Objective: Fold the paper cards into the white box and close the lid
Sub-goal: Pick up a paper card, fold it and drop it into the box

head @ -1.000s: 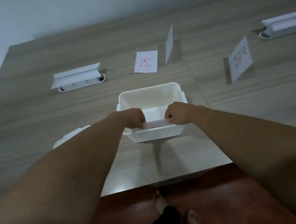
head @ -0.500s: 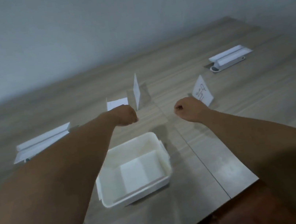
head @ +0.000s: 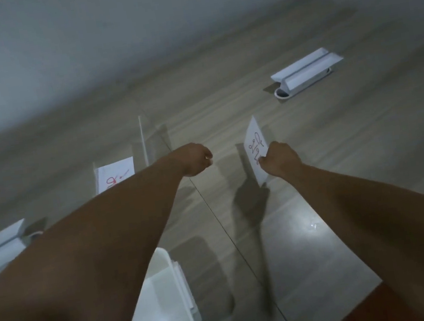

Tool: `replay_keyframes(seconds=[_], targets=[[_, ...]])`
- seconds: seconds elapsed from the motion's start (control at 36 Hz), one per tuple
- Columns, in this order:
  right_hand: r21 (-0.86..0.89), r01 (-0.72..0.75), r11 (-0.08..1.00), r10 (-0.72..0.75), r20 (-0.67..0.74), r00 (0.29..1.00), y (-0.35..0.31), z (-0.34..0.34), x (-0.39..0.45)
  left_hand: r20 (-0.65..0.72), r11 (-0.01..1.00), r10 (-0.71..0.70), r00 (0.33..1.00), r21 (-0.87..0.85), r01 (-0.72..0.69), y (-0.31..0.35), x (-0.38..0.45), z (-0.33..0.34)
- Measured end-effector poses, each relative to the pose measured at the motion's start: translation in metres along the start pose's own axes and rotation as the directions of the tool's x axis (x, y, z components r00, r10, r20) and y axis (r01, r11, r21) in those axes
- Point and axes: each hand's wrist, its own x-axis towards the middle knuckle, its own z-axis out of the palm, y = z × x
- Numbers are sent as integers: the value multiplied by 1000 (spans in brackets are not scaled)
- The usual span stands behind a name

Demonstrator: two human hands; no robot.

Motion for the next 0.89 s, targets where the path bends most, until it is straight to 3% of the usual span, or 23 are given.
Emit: replay_keyframes(seconds=[0.08, 0.22, 0.39, 0.53, 0.89], targets=[[108, -44, 993, 44, -2, 999, 6, 12, 17, 18, 1000, -1, 1000, 22, 1, 12, 24, 9], [141, 19, 990, -3, -109, 994, 10, 16, 29, -1, 999, -25, 1000, 20, 25, 23, 46, 13], [240, 248, 939, -217, -146, 965, -9, -10, 7, -283, 995, -54, 958, -100, 27, 17, 30, -11], [256, 415, 873, -400, -112, 910, -51, -38, -37, -435, 978, 49, 899, -164, -132, -9, -16, -39], [248, 503, 828, -474, -172, 864, -134, -8, -178, -394, 949, -5, 919, -293, -120, -88, -203, -49]])
